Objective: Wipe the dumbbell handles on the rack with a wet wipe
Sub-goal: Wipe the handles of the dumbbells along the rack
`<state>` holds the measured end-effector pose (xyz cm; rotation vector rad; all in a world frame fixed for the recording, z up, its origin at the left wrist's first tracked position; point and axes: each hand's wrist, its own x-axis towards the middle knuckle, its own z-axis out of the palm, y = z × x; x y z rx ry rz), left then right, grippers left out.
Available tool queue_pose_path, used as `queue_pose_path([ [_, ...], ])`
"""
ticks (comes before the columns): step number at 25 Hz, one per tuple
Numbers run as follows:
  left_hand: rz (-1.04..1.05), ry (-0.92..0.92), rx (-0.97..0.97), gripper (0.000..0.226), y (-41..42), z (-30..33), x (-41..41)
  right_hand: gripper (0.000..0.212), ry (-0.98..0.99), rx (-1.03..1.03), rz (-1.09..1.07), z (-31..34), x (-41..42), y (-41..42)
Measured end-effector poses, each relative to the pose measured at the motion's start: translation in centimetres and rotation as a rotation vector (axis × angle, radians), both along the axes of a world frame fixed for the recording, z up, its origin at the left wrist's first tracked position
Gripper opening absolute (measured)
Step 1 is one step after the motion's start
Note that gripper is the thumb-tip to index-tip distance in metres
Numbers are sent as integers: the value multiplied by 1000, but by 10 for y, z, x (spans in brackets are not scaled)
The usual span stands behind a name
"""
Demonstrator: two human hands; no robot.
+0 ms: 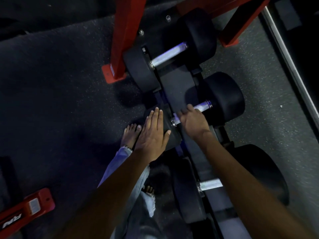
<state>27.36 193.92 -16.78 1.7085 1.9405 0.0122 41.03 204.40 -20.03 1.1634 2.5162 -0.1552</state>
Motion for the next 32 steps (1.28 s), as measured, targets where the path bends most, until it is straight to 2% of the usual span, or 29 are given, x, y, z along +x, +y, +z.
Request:
queue_pose_path([
  [1,0,9,13,67,0,-2,1,27,34,39,52,-2,-2,-9],
  [3,-11,75,80,68,-2,-3,1,14,183,112,-11,-8,-1,-27],
  [8,-14,22,81,68,-2,-14,-3,19,575,-48,-576,-22,4,-59],
  [11,-31,3,46,69,-1,-16,-5,11,726,-8,-748,-24,8,-46],
  [15,-40,16,17,70,0,-19,-6,11,744,162,-904,-19,30,-20],
  [18,-41,8,23,70,1,-20,-6,16,713,202,-970,-12,40,-6],
  [22,-25,0,22,70,0,-21,-6,14,694,162,-1004,-7,29,-17],
  [26,-20,-9,28,70,-1,-21,-5,15,603,-68,-932,-19,4,-46],
  [29,-22,-23,33,70,-1,-20,-6,14,710,-161,-951,-28,-4,-60],
  [32,-22,-26,38,70,-2,-22,-6,14,903,-33,-1268,-33,5,-48],
])
